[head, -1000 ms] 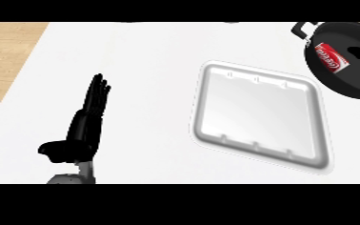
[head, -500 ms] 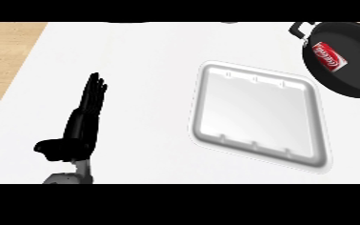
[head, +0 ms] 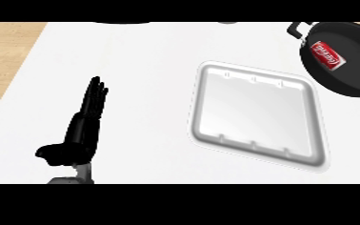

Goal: Pick the can from the tray and place it in the pot

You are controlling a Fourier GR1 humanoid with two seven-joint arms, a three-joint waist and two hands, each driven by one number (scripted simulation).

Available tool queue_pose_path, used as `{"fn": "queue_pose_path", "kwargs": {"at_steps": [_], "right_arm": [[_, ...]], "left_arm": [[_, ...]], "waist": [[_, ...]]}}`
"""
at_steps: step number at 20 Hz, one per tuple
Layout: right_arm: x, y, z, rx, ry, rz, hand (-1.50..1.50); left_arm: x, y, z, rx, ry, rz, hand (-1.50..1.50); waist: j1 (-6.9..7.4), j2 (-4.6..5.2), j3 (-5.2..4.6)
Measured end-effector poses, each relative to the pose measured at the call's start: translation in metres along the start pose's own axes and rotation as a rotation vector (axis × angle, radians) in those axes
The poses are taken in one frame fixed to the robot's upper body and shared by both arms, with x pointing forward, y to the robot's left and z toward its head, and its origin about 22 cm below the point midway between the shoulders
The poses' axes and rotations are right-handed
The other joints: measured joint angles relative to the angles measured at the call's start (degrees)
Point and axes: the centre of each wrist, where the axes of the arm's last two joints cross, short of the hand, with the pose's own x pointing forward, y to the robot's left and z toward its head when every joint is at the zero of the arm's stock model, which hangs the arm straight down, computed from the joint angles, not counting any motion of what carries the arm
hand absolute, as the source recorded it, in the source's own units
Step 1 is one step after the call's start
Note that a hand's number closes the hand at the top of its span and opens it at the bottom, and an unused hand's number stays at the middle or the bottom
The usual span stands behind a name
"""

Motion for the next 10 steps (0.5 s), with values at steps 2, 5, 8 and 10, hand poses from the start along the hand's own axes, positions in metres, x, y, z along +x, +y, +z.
{"fn": "queue_pose_path", "kwargs": {"at_steps": [2, 5, 8, 10], "right_arm": [[-0.007, -0.008, -0.003, -0.004, -0.008, 0.0, -1.5], [-0.015, -0.019, -0.007, -0.034, -0.011, -0.018, -1.5], [-0.023, -0.031, -0.011, -0.086, -0.005, -0.039, -1.5], [-0.031, -0.038, -0.012, -0.112, -0.002, -0.048, -1.5]], "left_arm": [[0.004, 0.003, -0.003, 0.007, 0.007, -0.006, 0.0], [0.002, 0.002, -0.002, 0.009, 0.004, -0.012, 0.0], [0.0, 0.004, -0.005, 0.013, 0.004, -0.009, 0.0], [0.0, 0.0, -0.001, 0.017, 0.006, -0.005, 0.0]], "waist": [[-0.17, -0.09, -0.05], [-0.34, -0.15, -0.05], [-0.5, -0.19, -0.06], [-0.56, -0.25, -0.08]]}}
